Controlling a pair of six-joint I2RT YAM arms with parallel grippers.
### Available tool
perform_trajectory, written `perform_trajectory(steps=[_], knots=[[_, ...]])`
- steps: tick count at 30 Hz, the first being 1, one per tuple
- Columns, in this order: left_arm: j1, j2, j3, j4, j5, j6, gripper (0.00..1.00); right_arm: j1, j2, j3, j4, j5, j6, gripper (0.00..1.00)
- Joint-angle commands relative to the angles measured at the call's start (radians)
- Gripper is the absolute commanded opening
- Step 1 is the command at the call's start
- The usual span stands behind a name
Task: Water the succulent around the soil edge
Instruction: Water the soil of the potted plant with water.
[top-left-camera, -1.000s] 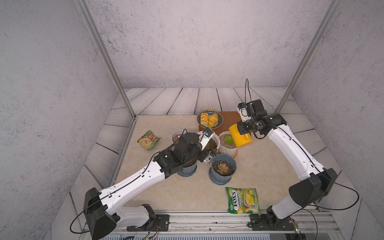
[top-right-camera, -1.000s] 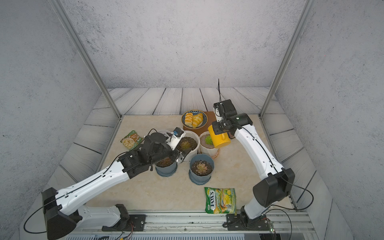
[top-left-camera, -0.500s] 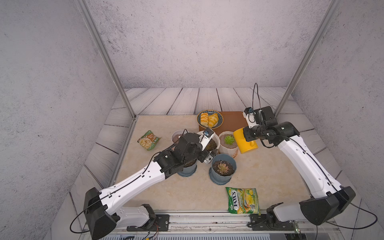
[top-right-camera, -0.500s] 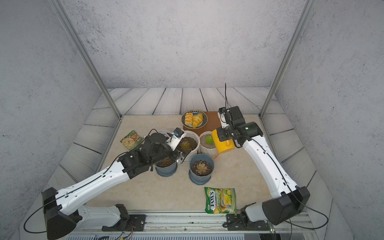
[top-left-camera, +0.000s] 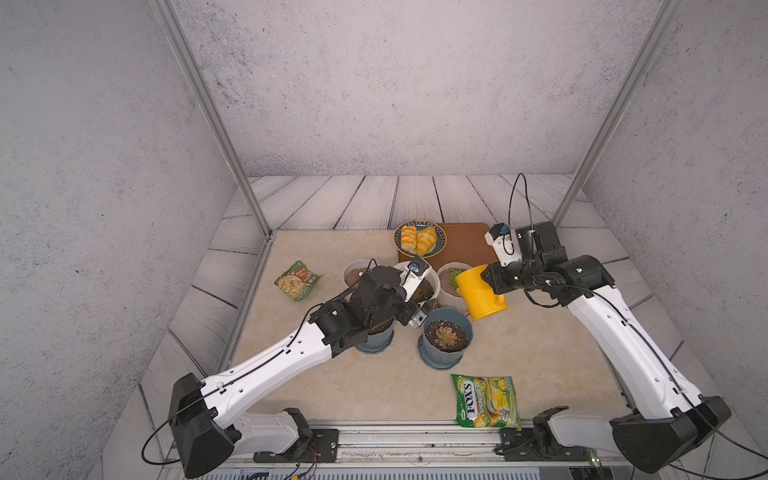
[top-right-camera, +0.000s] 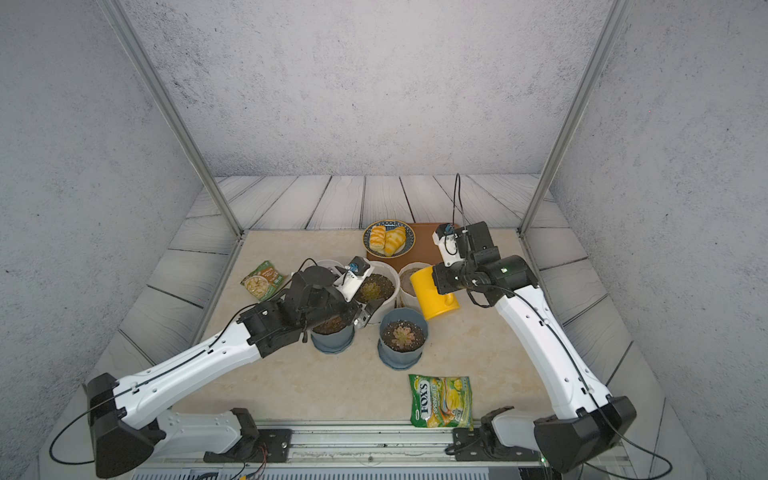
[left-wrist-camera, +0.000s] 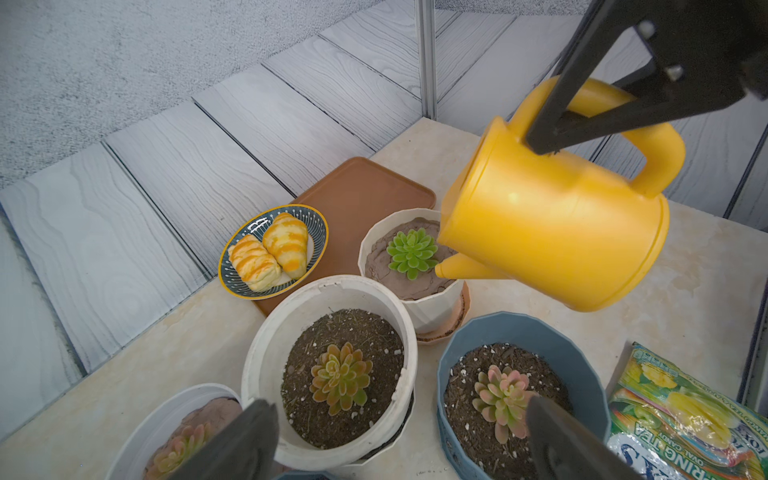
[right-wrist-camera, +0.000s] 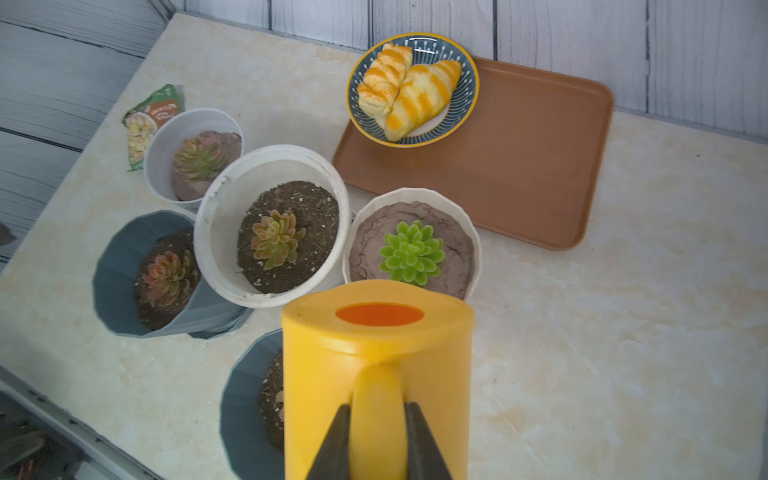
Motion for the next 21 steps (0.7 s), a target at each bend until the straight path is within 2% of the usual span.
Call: perform_trajectory(steps=[1, 10, 21], knots=[[-0.009, 0.006, -0.007, 0.012, -0.022, 0.02, 0.98, 0.004, 0.011, 0.015, 0.053, -0.064, 0.029, 0.0], [-0.021, 0.007, -0.008, 0.011, -0.027, 0.031, 0.98, 0.004, 0.047, 0.052, 0.115, -0.039, 0.039, 0.0], [-0.025, 0.006, -0.011, 0.013, -0.027, 0.036, 0.98, 0.004, 0.132, 0.12, 0.175, 0.062, 0.017, 0.0]])
